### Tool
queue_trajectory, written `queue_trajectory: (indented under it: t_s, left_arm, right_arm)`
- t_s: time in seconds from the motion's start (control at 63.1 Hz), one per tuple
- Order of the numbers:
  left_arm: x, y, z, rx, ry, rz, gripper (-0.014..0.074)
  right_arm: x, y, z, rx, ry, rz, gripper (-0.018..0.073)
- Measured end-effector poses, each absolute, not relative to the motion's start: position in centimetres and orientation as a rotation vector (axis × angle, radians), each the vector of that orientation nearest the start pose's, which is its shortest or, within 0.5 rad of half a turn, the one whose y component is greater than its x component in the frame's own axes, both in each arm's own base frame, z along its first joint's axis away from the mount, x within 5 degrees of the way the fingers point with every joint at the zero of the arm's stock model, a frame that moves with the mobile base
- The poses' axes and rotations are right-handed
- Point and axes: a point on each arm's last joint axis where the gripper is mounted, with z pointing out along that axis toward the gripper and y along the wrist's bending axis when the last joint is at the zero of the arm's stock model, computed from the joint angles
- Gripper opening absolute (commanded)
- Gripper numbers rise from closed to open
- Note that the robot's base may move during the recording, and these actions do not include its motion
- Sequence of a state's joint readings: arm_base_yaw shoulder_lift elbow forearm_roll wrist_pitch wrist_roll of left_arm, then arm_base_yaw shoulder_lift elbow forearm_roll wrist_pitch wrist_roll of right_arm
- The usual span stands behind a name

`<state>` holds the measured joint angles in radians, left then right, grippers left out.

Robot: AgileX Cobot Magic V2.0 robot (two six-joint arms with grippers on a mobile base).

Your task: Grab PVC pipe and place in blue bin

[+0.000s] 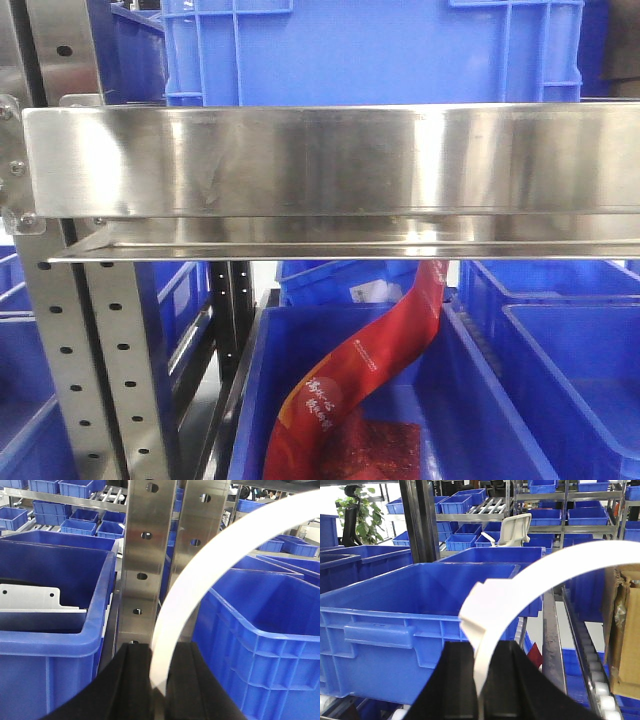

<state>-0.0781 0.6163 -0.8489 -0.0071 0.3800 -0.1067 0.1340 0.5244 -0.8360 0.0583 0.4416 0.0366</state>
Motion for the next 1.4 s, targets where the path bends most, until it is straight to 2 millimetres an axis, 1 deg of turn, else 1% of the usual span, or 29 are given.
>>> queue_trajectory:
  t_s: [0.555, 0.729, 0.809, 0.888, 0.952, 1.078, 1.094, 1.158, 1.269, 1.332, 1.364, 1.38, 1.396]
  left_arm:
    - [11.3, -0.9, 41.2, -0.027, 1.633, -0.149, -0.0111]
    - [11.4, -0.9, 41.3, -0.027, 1.617, -0.150, -0.0111]
    - [11.7, -1.0, 41.4, -0.041, 1.607, -0.179, -0.0111]
    - [12.4, -1.3, 41.6, -0.056, 1.619, -0.225, -0.0111]
    - [13.4, -1.9, 42.1, -0.030, 1.634, -0.258, -0.0111]
    - [15.7, -4.0, 43.3, 0.105, 1.657, -0.308, -0.0111]
    - [16.0, -4.3, 43.4, 0.122, 1.659, -0.316, -0.0111]
    - [17.6, -6.1, 44.3, 0.189, 1.659, -0.363, -0.0111]
    - [20.5, -8.8, 45.6, 0.262, 1.653, -0.409, -0.0111]
    - [22.8, -10.6, 46.7, 0.297, 1.640, -0.415, -0.0111]
    - [23.8, -11.1, 47.1, 0.302, 1.634, -0.414, -0.0111]
    - [24.5, -11.5, 47.0, 0.306, 1.642, -0.412, -0.0111]
    - [25.0, -11.7, 47.5, 0.303, 1.627, -0.414, -0.0111]
  right_arm:
    - [8.7, 1.4, 41.2, -0.055, 1.615, 0.193, -0.0168]
    - [8.7, 1.4, 41.8, -0.050, 1.544, 0.195, -0.0168]
    - [9.4, 1.4, 41.8, -0.049, 1.546, 0.194, -0.0168]
    - [10.7, 1.7, 41.6, -0.052, 1.581, 0.201, -0.0168]
    - [12.2, 2.2, 41.7, -0.070, 1.617, 0.217, -0.0168]
    - [15.4, 3.6, 42.2, -0.127, 1.669, 0.251, -0.0168]
    - [16.1, 3.9, 42.2, -0.134, 1.679, 0.255, -0.0168]
    - [17.9, 4.8, 42.8, -0.157, 1.686, 0.273, -0.0168]
    - [21.4, 6.4, 42.9, -0.187, 1.733, 0.289, -0.0168]
    - [23.4, 7.3, 43.4, -0.197, 1.741, 0.296, -0.0168]
    - [24.4, 7.6, 43.4, -0.199, 1.752, 0.299, -0.0168]
    - [24.8, 7.8, 43.7, -0.197, 1.746, 0.303, -0.0168]
    - [25.2, 8.0, 43.8, -0.197, 1.747, 0.307, -0.0168]
